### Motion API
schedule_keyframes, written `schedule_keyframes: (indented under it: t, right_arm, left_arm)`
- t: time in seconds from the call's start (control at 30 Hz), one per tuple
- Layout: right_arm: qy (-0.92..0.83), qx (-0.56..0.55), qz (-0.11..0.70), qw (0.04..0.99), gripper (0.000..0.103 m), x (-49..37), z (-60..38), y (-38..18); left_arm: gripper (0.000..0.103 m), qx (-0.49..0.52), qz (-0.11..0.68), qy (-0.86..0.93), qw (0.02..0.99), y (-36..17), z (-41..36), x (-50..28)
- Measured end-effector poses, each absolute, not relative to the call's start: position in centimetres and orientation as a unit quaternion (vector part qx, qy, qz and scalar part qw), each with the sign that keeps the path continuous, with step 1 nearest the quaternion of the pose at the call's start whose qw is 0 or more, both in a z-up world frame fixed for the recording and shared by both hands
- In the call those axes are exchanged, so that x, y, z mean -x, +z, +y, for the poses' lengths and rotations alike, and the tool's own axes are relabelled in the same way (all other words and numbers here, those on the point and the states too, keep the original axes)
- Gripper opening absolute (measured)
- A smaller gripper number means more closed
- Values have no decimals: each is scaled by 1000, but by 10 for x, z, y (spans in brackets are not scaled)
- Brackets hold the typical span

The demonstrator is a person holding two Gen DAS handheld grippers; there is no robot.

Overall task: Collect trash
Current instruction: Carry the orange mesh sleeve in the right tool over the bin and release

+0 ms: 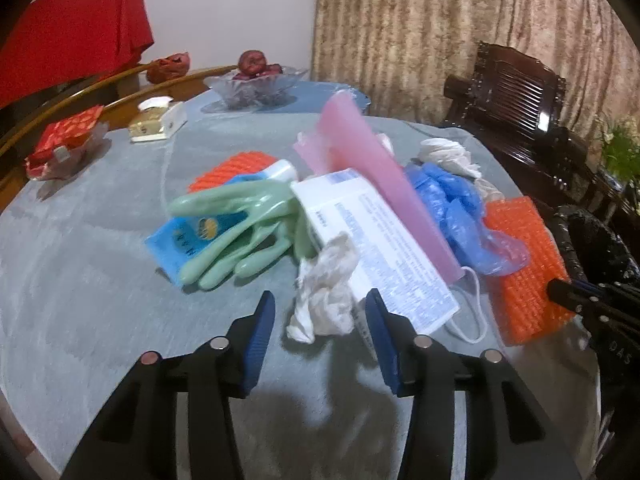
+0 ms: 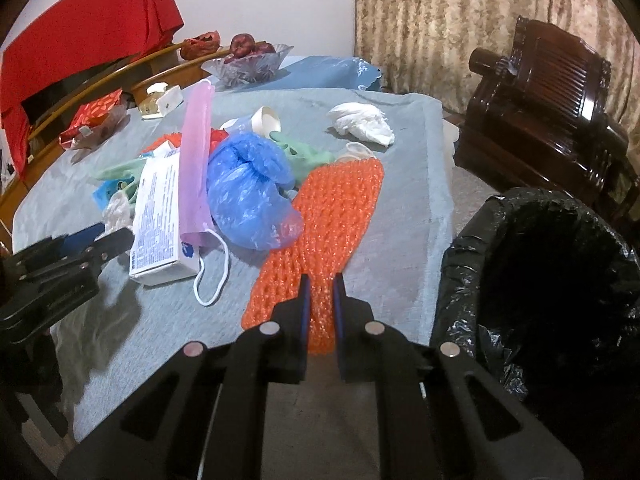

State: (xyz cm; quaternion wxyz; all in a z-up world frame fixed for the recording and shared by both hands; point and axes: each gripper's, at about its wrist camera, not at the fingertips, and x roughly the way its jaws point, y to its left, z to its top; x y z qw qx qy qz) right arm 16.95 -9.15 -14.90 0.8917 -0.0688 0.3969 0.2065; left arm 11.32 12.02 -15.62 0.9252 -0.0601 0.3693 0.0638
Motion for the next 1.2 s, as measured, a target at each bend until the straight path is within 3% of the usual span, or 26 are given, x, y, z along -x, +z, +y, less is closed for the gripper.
schedule_keyframes:
  t: [0.13, 0.3, 0.83, 1.2]
  right_arm:
    - [206, 67, 396, 892, 10, -169, -94, -146]
    - [207, 66, 393, 894, 10, -166, -97, -144]
    - [205, 54, 343, 915, 10, -148, -114, -98]
    - [191, 39, 304, 932, 10, -127, -144, -59]
  left_arm:
    - [20, 91, 370, 29, 924, -156, 121, -115]
    - [6, 113, 363, 13, 925, -155, 127, -111]
    - [5, 115, 293, 20, 949, -81, 129, -70]
    - [5, 100, 258, -35, 960, -37, 84, -63]
